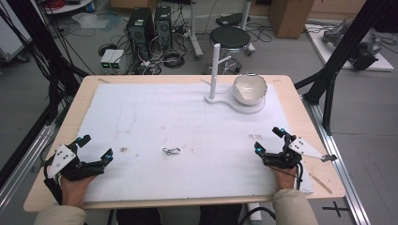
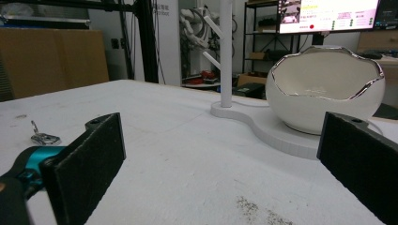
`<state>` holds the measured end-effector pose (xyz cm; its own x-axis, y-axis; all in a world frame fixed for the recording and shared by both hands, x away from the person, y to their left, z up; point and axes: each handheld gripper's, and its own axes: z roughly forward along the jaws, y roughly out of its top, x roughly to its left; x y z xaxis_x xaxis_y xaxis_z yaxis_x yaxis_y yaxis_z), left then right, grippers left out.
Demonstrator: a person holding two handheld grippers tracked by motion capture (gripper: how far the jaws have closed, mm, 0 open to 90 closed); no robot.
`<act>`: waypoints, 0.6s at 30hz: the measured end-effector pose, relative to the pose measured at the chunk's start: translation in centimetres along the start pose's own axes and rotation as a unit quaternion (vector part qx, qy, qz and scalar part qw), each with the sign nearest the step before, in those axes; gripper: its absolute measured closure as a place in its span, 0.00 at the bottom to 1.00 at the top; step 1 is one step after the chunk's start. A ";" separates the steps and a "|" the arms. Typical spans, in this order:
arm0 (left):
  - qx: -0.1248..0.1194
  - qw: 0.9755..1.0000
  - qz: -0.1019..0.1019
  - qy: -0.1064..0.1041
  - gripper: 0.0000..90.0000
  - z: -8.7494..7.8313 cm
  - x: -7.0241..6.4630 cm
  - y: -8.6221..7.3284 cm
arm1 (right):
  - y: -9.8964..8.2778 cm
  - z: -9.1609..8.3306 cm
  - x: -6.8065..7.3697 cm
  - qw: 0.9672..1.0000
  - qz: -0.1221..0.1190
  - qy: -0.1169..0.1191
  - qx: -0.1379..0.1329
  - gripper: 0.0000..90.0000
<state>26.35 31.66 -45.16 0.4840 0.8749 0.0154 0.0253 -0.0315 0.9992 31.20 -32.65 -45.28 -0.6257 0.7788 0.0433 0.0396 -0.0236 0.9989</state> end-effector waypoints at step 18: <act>-0.003 1.000 -0.010 -0.002 0.02 0.0 0.2 0.0 | 0.0 0.0 0.0 1.000 -0.005 0.001 -0.002 0.00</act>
<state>26.41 31.79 -45.17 0.4867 0.8736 -0.0041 0.0299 -0.0120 0.9995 31.24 -32.64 -45.28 -0.6274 0.7780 0.0338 0.0307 -0.0186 0.9994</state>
